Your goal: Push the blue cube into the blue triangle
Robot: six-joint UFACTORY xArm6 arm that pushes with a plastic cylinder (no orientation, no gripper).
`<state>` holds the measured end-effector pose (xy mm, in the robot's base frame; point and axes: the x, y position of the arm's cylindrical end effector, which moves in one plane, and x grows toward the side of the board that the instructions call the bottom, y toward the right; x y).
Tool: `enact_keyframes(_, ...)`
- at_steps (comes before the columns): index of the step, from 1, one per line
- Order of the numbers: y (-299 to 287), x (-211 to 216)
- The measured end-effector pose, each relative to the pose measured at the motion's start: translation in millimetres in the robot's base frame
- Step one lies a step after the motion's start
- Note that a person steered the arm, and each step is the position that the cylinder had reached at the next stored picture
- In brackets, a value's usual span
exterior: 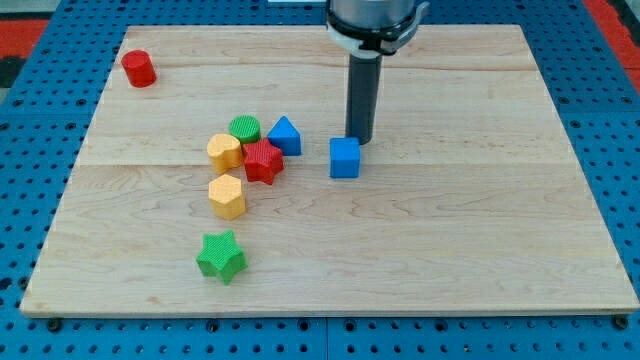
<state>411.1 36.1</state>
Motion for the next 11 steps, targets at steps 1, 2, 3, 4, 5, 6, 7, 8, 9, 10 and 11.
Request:
enact_keyframes(1,20,-5)
enact_keyframes(2,60,25)
enact_keyframes(3,48,32)
enact_keyframes(4,45,31)
enact_keyframes(5,35,30)
enact_keyframes(6,30,22)
enact_keyframes(7,11,21)
enact_keyframes(8,21,51)
enact_keyframes(9,0,53)
enact_keyframes(10,-31,46)
enact_keyframes(11,-36,70)
